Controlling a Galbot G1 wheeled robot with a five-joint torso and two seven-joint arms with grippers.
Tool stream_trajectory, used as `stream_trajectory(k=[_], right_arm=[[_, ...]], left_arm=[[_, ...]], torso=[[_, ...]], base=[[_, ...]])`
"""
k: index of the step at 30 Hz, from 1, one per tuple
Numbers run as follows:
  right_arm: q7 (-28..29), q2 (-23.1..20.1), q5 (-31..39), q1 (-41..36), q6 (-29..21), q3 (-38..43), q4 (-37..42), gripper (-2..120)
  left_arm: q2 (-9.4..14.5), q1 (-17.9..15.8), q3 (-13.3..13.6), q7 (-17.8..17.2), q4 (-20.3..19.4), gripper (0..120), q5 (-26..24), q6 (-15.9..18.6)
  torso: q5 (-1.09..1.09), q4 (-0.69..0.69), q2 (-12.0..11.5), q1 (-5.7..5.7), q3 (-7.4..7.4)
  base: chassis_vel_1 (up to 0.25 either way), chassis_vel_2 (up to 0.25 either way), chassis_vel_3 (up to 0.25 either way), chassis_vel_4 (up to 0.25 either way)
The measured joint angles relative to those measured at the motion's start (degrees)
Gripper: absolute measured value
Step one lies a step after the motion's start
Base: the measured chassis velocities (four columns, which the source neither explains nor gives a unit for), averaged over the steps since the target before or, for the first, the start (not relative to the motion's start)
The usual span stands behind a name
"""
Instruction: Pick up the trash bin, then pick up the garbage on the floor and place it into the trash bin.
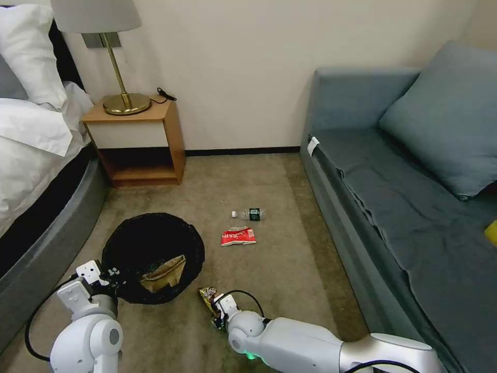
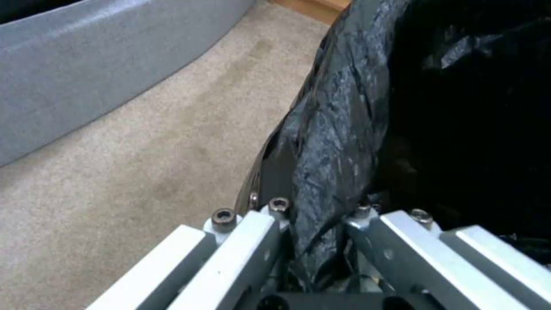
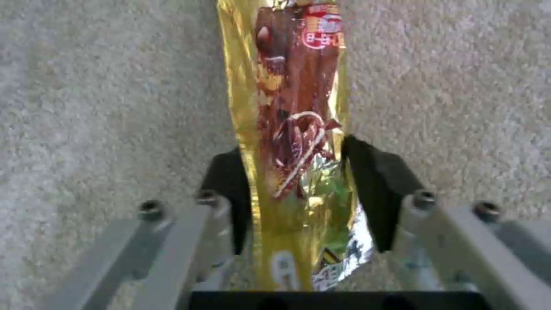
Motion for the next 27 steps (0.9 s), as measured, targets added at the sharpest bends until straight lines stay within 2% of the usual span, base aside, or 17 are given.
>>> stream_trajectory(k=[3, 5, 9, 14, 17, 21, 22, 24, 25, 26, 27], right_arm=[[-0.3, -0.4, -0.2, 0.0, 0.3, 0.0, 0.4, 23], [-0.3, -0.5, -0.2, 0.0, 0.4, 0.1, 0.5, 20], [-0.5, -1.4, -0.4, 0.2, 1.1, 0.5, 1.8, 1], [-0.5, -3.0, -0.2, 0.4, 1.1, 1.8, 5.1, 0], [0.0, -6.6, 0.4, 1.0, 1.0, 4.9, 10.9, 0], [0.3, -8.0, 0.7, 1.2, 1.0, 6.0, 12.5, 0], [0.9, -12.3, 1.3, 1.7, 0.9, 9.1, 15.9, 0], [1.0, -13.6, 1.7, 1.7, 0.8, 10.3, 17.5, 0], [1.1, -16.9, 2.0, 1.7, 0.8, 12.9, 21.3, 0], [1.3, -19.1, 2.1, 1.7, 0.8, 14.9, 23.6, 0], [1.5, -20.9, 2.3, 1.7, 0.8, 16.7, 26.8, 0]], left_arm=[[-0.1, -0.1, 0.1, 0.0, 0.0, 2, 0.1, 0.0], [-0.1, -0.1, 0.1, 0.0, 0.0, 2, 0.1, 0.0], [-0.1, -0.2, 0.2, 0.1, 0.1, 2, 0.3, 0.0], [-0.1, -0.2, 0.2, 0.1, 0.3, 2, 0.3, 0.0], [0.4, -0.3, 0.2, 0.1, 0.5, 2, 0.1, 0.0], [0.5, -0.3, 0.2, 0.1, 0.5, 2, 0.1, 0.0], [0.8, -0.3, 0.1, 0.1, 0.7, 2, 0.0, 0.0], [0.9, -0.3, 0.3, 0.1, 0.8, 2, -0.1, 0.0], [1.0, -0.3, 0.5, 0.1, 1.1, 2, -0.2, 0.1], [1.1, -0.3, 0.5, 0.1, 1.3, 2, -0.2, 0.1], [1.2, -0.3, 0.7, 0.1, 1.7, 2, -0.1, 0.1]], torso=[[0.0, 0.0, 0.0, 0.0, 0.0], [0.0, 0.0, 0.0, 0.0, 0.0], [0.0, 0.0, 0.0, 0.0, 0.0], [0.01, 0.0, 0.0, 0.0, 0.0], [0.02, 0.01, 0.0, 0.0, 0.0], [0.0, 0.01, 0.0, 0.0, 0.0], [-0.02, -0.01, 0.0, 0.0, 0.0], [-0.01, -0.01, 0.0, 0.0, 0.01], [0.1, 0.01, 0.0, 0.0, 0.01], [-0.04, -0.01, 0.0, -0.01, -0.01], [-0.07, -0.03, 0.0, 0.0, 0.0]], base=[[0.0, 0.0, 0.0, 0.0], [0.0, 0.0, 0.0, 0.0], [0.0, 0.0, 0.0, 0.0], [0.0, 0.0, 0.0, 0.0], [0.0, 0.0, 0.0, 0.0], [0.0, 0.0, 0.0, 0.0], [0.0, 0.0, 0.0, 0.0], [0.0, 0.0, 0.0, 0.0], [0.0, 0.0, 0.0, 0.0], [0.0, 0.0, 0.0, 0.0], [0.0, 0.0, 0.0, 0.0]])
